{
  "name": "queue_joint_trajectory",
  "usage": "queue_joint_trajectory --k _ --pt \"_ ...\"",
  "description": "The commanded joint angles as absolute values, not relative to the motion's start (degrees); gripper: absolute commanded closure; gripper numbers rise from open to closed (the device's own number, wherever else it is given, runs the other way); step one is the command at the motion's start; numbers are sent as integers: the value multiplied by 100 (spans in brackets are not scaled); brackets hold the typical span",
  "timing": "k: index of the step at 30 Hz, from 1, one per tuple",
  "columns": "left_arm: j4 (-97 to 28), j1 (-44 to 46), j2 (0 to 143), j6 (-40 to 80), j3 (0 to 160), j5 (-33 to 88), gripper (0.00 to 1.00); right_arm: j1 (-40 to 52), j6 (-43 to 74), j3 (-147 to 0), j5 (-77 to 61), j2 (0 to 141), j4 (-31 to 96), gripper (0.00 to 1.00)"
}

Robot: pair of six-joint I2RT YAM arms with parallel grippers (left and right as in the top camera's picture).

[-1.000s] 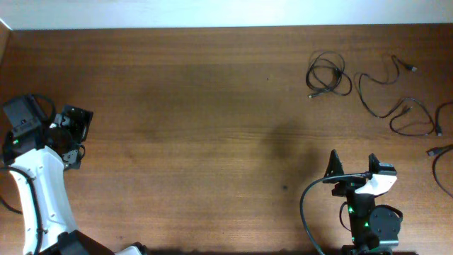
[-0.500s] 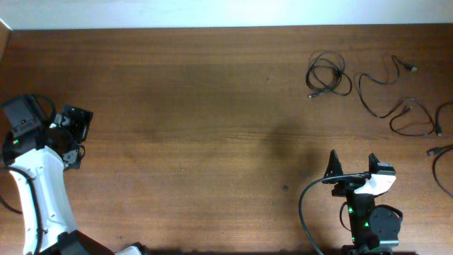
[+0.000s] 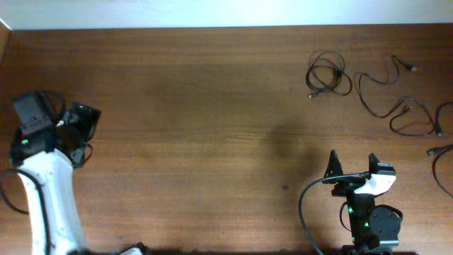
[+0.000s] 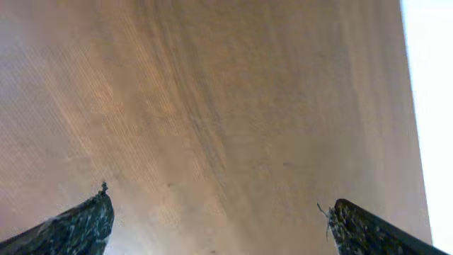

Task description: Untangle cables

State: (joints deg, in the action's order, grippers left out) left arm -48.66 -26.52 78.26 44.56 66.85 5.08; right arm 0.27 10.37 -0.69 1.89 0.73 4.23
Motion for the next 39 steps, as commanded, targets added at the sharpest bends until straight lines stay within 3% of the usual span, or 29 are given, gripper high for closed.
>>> queue_joint_trajectory --k 1,3,8,14,23,28,31,39 --pt "-5749 -1756 6536 4381 6685 -733 1 -5 1007 -32 130 21 454 1" --pt "-6003 -974 5382 4202 6685 -921 1 -5 1007 -32 130 21 454 2" --pt "-6842 -115 3089 4101 6547 -908 1 -5 1007 -32 130 21 454 1" --pt "-6639 161 1605 4082 5575 -880 1 -5 1007 -32 130 21 454 1" --pt "-3675 189 23 2051 3092 -19 1 -5 1007 -32 132 21 456 2" --pt "-1116 252 32 1044 1382 -14 1 -5 1007 -32 130 21 454 1" --pt "-239 263 30 650 484 -19 1 -5 1007 -32 130 21 454 1" --pt "-499 268 27 -399 51 -19 1 -5 1007 -32 130 21 454 2"
